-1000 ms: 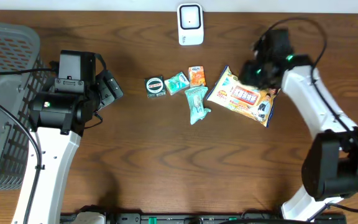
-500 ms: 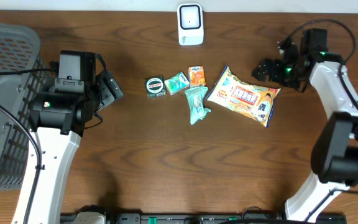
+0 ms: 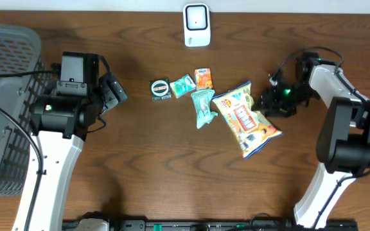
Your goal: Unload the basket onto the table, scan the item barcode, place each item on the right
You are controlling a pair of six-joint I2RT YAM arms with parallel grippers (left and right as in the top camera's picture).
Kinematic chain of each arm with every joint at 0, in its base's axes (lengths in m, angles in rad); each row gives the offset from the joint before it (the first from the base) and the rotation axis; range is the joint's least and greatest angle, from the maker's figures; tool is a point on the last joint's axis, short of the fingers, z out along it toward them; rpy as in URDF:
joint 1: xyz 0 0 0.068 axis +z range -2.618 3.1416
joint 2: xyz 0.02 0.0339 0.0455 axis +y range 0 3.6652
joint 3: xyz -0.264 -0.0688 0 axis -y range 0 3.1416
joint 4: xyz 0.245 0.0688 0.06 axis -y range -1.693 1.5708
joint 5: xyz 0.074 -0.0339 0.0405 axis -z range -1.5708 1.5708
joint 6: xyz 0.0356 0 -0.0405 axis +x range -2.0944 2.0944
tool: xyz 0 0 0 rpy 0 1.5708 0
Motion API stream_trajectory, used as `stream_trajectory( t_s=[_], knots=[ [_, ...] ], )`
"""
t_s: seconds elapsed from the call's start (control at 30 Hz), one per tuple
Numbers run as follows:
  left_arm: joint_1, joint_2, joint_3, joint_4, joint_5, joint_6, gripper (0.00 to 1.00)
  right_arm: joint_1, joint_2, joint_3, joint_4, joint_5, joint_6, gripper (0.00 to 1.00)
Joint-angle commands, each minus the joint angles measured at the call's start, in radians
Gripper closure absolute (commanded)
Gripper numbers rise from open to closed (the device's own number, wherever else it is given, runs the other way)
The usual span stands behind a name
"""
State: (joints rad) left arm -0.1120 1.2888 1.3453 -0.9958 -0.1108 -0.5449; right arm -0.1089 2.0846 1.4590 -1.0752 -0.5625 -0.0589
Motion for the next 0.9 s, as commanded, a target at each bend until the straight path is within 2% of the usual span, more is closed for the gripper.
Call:
stream_trajectory(
  t_s=[0.0,0.03,0.1,0.37,0.67,0.73,0.77,0.87],
  knots=[
    [0.004,-0.002,0.014,-0.003,-0.006,0.010,0.02,0.006,-0.158,0.006,0.010,0.040,-0.028,0.25],
    [0.004,-0.002,0.014,-0.003,-0.006,0.010,0.02,0.006,-0.188,0.006,0.029,0.063,-0.028,0.06],
    [0.004,-0.002,0.014,-0.003,-0.006,0.010,0.02,0.006,-0.209,0.006,0.055,0.076,-0.029,0.01],
    [0.004,-0.002,0.014,-0.003,-0.006,0.010,0.02,0.020,-0.114,-0.018,0.063,0.059,-0.025,0.01],
    [0.004,-0.002,0.014,-0.003,-0.006,0.010,0.02,0.102,0.016,-0.055,-0.029,0.059,-0.033,0.01],
    [0.004,-0.002,0.014,-0.003,-0.006,0.010,0.02,0.117,0.024,-0.055,-0.031,0.059,-0.033,0.02],
    [0.004,-0.002,0.014,-0.003,-0.006,0.010,0.02,0.125,0.026,-0.055,-0.032,0.059,-0.033,0.06],
    [0.004,-0.002,0.014,-0.003,-0.006,0.010,0.02,0.144,0.027,-0.055,-0.016,0.057,-0.032,0.32]
  ],
)
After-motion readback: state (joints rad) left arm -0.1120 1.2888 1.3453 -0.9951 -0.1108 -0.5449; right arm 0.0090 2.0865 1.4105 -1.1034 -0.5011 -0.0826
